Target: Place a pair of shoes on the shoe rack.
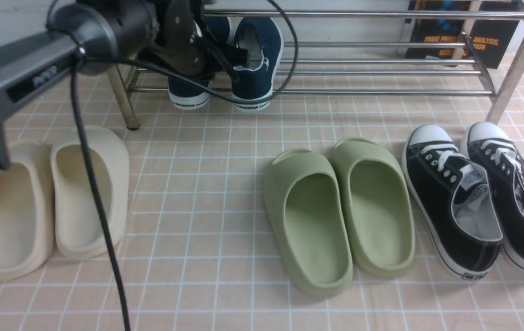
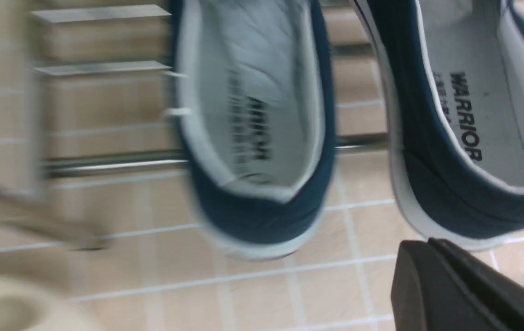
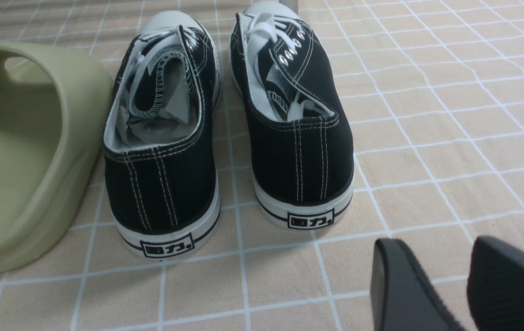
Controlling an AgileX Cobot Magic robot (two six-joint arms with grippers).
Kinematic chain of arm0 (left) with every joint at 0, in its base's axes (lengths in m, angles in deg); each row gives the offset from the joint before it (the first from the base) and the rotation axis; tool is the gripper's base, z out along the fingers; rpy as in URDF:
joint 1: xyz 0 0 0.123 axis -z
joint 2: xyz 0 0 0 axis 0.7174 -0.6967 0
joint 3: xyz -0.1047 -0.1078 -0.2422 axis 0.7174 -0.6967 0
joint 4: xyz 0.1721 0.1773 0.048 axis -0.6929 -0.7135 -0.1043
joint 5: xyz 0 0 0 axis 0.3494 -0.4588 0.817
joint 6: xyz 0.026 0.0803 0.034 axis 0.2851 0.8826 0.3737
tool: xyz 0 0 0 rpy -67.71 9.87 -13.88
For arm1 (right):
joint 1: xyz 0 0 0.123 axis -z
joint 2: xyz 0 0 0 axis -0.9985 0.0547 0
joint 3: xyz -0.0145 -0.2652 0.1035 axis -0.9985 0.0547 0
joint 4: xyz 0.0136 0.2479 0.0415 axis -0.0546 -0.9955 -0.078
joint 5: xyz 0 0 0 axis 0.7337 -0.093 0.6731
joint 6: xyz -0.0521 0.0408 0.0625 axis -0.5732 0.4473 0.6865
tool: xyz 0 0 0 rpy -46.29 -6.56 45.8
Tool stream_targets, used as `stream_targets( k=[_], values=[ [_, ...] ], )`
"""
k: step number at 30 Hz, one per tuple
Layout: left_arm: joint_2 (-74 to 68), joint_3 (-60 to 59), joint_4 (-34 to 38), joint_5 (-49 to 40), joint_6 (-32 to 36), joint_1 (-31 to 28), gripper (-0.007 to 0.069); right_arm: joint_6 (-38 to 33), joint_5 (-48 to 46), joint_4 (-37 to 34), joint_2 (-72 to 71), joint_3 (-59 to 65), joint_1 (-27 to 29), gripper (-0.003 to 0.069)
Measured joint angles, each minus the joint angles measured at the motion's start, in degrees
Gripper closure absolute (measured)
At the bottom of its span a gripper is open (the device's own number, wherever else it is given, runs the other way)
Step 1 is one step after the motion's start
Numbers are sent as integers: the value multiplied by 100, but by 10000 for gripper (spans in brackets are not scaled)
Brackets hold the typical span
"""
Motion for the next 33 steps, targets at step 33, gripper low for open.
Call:
stream_targets(
  k=[33],
  values=[
    [10382, -5908, -1425, -1674, -1354, 0, 604, 0, 0, 0, 0, 0, 0, 420]
  ],
)
